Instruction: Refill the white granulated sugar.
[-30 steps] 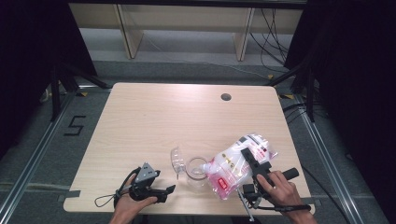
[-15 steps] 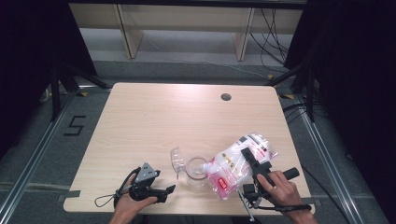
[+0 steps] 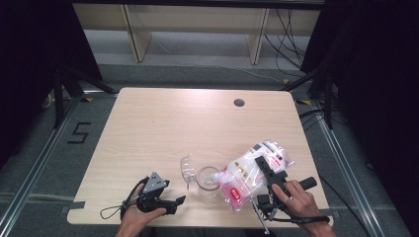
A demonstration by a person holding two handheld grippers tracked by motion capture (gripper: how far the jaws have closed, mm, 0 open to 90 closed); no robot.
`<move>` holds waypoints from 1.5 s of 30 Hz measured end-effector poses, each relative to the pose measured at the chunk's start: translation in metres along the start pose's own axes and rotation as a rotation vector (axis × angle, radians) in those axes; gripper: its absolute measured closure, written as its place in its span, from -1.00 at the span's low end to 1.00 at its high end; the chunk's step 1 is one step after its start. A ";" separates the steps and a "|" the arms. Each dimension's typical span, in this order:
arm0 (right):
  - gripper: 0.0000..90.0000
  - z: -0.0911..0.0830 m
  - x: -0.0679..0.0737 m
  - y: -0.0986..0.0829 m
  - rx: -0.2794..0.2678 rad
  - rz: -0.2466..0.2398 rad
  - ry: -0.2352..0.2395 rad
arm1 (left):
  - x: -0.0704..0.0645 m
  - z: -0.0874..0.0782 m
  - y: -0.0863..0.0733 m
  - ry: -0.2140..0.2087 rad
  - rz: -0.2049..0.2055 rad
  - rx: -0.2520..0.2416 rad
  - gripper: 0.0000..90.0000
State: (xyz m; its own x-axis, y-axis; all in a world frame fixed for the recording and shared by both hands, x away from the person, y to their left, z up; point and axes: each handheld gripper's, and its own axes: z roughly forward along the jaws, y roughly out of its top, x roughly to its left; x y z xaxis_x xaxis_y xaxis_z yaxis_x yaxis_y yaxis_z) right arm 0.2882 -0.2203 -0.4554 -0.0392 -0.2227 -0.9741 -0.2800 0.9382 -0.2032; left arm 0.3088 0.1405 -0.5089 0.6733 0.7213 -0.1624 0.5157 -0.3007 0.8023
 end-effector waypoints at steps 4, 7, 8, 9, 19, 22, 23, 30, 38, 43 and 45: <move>0.28 0.004 -0.008 0.002 -0.059 -0.083 -0.040 | 0.000 0.000 0.000 0.000 -0.001 0.000 -0.59; 0.28 0.002 -0.007 0.002 -0.041 -0.065 -0.027 | 0.000 0.000 0.000 0.000 0.000 0.000 -0.59; 0.28 0.003 -0.007 0.002 -0.042 -0.068 -0.026 | 0.000 0.000 0.000 0.000 0.000 -0.001 -0.59; 0.28 0.003 -0.008 0.003 -0.045 -0.076 -0.021 | 0.000 0.000 0.000 0.000 0.000 -0.001 -0.59; 0.29 0.003 -0.007 0.003 -0.042 -0.063 -0.029 | 0.000 0.000 0.000 0.000 0.001 0.000 -0.59; 0.29 0.000 -0.003 0.002 -0.009 -0.015 -0.003 | 0.000 -0.001 0.000 0.004 0.002 0.005 -0.59; 0.29 0.000 -0.003 0.002 -0.008 -0.014 -0.005 | 0.000 -0.001 0.000 0.000 0.004 0.008 -0.59; 0.29 0.000 -0.002 0.002 -0.009 -0.008 0.002 | 0.000 -0.001 0.000 0.003 0.003 0.005 -0.59; 0.30 0.000 -0.003 0.002 -0.010 -0.019 -0.005 | 0.000 -0.001 0.000 0.001 0.003 0.007 -0.59; 0.30 -0.001 -0.004 0.002 -0.010 -0.024 -0.003 | 0.000 -0.001 0.000 -0.001 0.004 0.007 -0.59; 0.30 -0.002 -0.006 0.002 0.003 -0.040 0.007 | -0.001 -0.001 0.000 0.000 0.000 0.003 -0.59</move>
State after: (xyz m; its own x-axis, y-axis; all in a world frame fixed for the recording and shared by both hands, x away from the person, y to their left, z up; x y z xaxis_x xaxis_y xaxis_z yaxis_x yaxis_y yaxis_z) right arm 0.2860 -0.2176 -0.4499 -0.0350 -0.2618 -0.9645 -0.2791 0.9293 -0.2421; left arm 0.3081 0.1405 -0.5086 0.6729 0.7216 -0.1624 0.5177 -0.3027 0.8003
